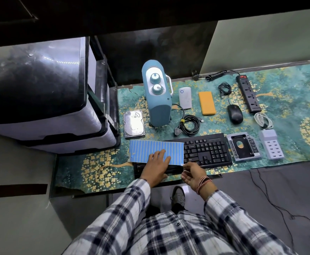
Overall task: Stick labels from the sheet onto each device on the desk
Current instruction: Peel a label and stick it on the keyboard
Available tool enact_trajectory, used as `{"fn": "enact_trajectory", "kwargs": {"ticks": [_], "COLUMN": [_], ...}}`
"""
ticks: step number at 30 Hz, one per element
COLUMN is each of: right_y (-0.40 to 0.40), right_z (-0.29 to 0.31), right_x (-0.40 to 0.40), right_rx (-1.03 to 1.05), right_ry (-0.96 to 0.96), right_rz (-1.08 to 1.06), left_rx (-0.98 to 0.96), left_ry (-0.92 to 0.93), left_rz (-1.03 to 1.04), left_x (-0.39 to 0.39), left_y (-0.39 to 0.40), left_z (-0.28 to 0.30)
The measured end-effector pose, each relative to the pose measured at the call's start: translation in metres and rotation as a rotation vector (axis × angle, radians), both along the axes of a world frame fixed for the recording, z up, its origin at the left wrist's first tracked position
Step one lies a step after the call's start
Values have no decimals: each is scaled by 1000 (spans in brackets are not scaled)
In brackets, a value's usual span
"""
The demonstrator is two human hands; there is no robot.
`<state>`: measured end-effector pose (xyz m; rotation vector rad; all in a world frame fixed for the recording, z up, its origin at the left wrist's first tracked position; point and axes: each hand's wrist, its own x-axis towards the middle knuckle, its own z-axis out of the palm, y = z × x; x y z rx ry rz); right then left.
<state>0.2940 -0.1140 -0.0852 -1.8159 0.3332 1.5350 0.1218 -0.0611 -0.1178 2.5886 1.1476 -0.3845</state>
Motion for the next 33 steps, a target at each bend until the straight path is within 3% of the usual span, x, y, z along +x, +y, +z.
{"fn": "enact_trajectory", "kwargs": {"ticks": [4,12,18,25,33], "right_y": [-6,-7,-10,-14,-16], "right_z": [-3,-5,-2,1,-3], "right_x": [6,5,-7,-1,-3], "right_rx": [-15,63,56,78,57], "right_ry": [80,225,191,190,145], "right_rz": [-30,-213,-241,-234,-274], "left_rx": [40,28,44,-71,-145], "left_ry": [114,161,220,355,244], "left_rz": [-72,-91,-115,-80,-105], "left_x": [11,21,21,33,32], "left_y": [9,0,13,49,47], "left_z": [9,18,15,16,18]}}
